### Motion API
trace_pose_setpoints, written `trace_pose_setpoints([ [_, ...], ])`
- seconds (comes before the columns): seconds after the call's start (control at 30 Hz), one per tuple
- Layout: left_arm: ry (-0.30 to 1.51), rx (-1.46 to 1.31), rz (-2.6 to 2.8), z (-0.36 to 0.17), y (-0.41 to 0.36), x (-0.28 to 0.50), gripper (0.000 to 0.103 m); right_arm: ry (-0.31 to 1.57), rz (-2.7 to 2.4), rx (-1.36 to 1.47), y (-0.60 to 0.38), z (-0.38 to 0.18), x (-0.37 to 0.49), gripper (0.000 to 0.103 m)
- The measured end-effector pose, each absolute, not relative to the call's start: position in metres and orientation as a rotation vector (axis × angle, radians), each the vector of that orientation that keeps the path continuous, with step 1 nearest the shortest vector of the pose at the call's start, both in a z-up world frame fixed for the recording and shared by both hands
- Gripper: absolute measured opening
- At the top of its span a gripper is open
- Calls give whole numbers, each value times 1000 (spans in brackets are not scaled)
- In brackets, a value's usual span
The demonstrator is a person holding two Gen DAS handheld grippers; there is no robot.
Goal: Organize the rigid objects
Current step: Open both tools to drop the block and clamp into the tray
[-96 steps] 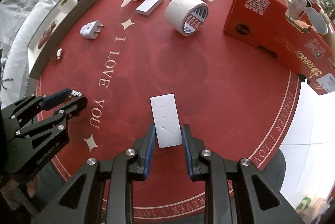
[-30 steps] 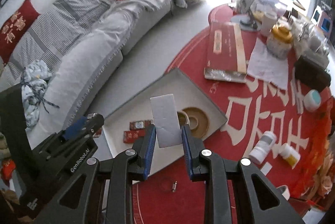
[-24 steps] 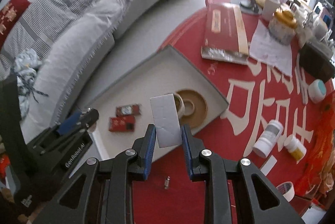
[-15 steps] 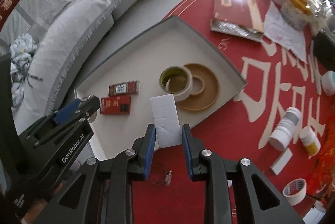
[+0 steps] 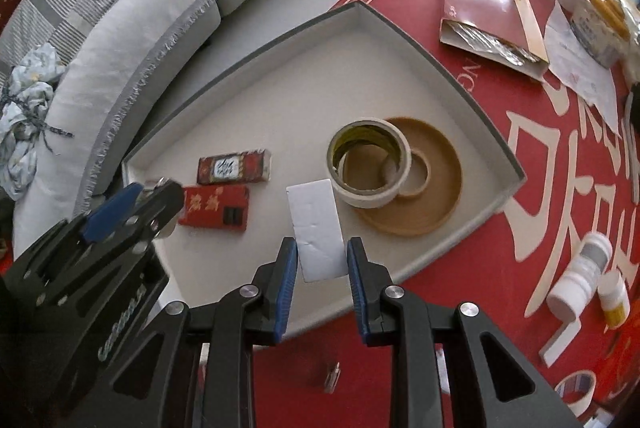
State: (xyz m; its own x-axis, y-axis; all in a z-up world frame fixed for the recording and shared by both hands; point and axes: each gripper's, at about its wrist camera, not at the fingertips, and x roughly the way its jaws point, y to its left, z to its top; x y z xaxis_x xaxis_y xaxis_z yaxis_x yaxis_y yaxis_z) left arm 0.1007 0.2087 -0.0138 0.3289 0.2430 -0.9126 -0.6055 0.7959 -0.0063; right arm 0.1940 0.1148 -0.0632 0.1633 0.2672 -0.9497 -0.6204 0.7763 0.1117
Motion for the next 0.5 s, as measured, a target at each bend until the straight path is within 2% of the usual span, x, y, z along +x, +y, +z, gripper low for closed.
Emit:
trace_pose_setpoints([
  [0.37,1111,-372,547,-25,210,124,37,1174,617,-370,126,-58,217,27],
  [0.43,1118,-354,531,-28,208,126,48,1168,617,-357,122,-59,218,27],
  [0.5,1117,-325,567,-28,207,124,68,1172,625,-342,119,-60,217,32],
])
